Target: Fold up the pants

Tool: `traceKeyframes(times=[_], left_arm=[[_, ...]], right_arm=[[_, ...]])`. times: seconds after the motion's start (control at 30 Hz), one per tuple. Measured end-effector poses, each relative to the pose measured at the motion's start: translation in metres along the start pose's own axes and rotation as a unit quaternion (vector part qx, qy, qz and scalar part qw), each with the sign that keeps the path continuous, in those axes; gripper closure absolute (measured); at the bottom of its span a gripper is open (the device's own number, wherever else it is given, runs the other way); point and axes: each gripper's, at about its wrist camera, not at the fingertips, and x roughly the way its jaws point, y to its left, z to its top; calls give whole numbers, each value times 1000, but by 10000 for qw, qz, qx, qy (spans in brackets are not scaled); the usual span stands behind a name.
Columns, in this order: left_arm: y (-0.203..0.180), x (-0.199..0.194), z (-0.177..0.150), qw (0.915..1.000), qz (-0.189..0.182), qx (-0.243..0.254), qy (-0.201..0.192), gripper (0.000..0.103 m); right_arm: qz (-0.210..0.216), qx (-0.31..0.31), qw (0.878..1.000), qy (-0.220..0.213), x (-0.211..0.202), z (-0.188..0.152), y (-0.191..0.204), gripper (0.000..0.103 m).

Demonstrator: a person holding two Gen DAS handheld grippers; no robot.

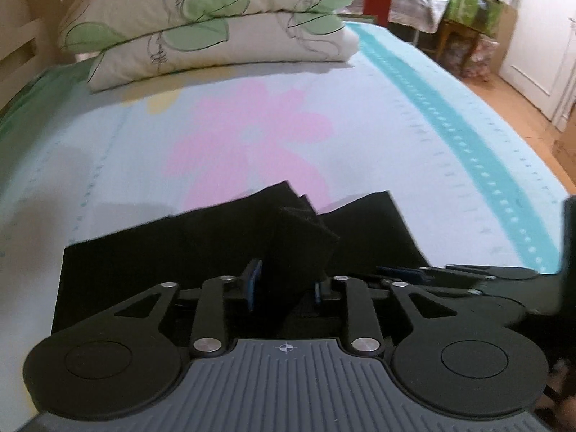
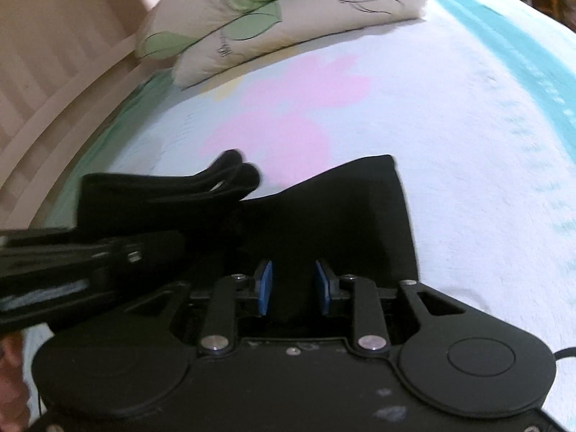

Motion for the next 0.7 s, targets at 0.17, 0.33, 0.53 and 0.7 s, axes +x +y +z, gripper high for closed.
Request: traceKeyframes(times=[0.17, 0.33, 0.53, 0.7], left_arm=[[-17, -5, 8, 9997, -212, 86, -15, 69], [-10, -34, 14, 9981, -531, -56, -318, 68], [24, -72, 19, 9972, -367, -364, -541, 62], [65, -81, -6, 9963, 55, -794, -328, 61]], right_arm=[[-54, 198, 9998, -13, -3, -1, -5, 75], [-127, 355, 9993, 7, -10, -3, -8, 74], [-138, 782, 9968, -21, -12, 11, -11, 63], [514, 1354, 9894, -97, -18, 18, -14, 52]])
